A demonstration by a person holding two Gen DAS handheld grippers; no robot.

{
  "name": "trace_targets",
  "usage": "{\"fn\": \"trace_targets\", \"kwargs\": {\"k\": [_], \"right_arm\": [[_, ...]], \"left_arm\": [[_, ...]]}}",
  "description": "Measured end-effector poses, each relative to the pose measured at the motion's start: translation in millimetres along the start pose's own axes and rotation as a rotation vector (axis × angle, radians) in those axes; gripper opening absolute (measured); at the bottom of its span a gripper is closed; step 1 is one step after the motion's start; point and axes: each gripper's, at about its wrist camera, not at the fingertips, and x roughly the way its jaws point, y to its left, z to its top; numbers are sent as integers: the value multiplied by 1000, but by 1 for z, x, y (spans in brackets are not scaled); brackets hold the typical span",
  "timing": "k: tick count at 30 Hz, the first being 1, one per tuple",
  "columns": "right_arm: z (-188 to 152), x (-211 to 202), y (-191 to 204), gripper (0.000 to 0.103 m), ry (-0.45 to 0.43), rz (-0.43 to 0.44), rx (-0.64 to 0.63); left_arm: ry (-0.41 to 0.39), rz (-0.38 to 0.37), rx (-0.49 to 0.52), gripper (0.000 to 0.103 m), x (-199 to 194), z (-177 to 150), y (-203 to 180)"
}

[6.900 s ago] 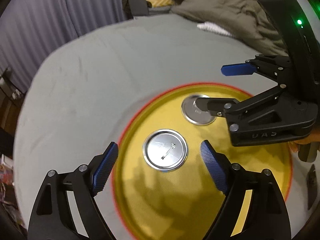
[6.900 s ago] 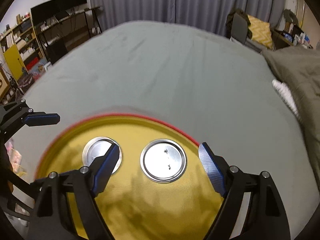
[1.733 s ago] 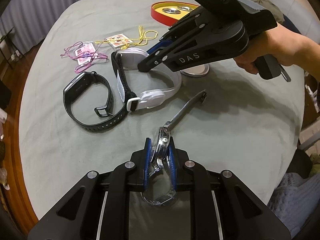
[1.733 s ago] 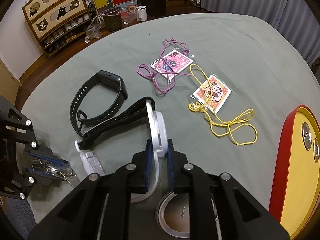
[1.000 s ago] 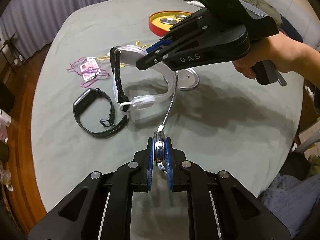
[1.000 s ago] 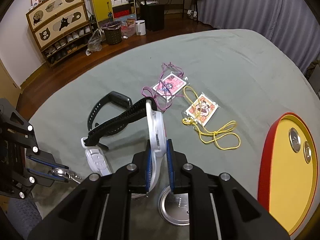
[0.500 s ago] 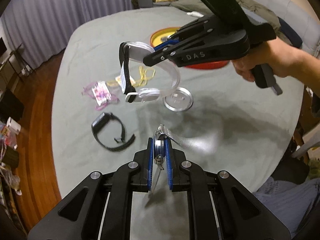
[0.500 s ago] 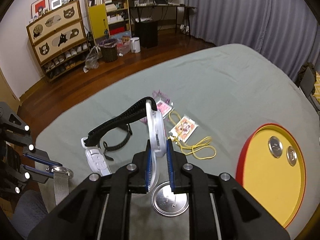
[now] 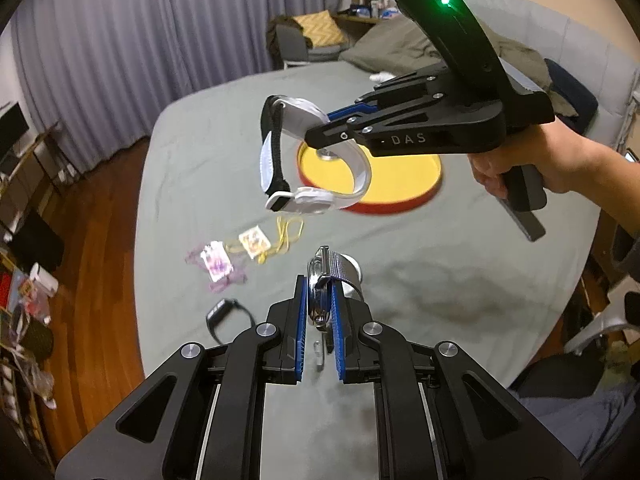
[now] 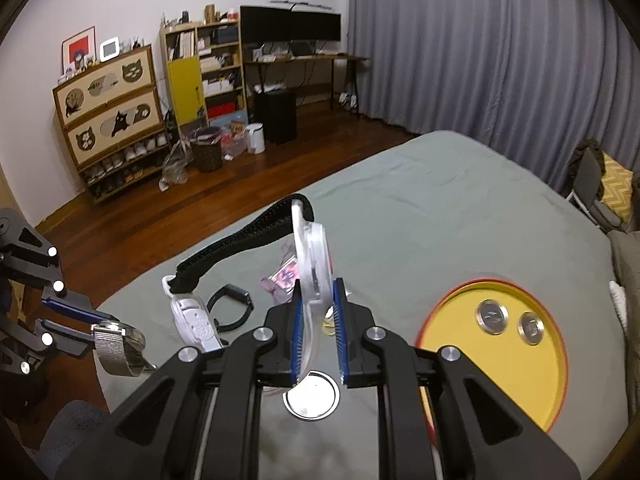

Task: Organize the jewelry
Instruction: 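Lift the silver watch and white band off the bed with both tools, then carry the silver watch and white band over the yellow-lined tray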

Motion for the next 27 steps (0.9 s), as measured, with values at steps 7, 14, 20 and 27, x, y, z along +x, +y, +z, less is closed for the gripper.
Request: {"fn": "trace_targets", "kwargs": {"k": [7,14,20,27], "right_arm": [[12,-47,-34,13,-57,-48,24],[19,-92,-71,13,-98,-110,47],[18,-119,-103,13,-114,-161,65],[11,-137,-139,13,-121,-213,101]], "left_arm": [[-53,8,39,11,-21,41,-15],[-103,2,89,11,-26,90,-38],[-145,-12,127,11,-22,128,-56],[-174,-33,168,11,-1,168,-77]]}}
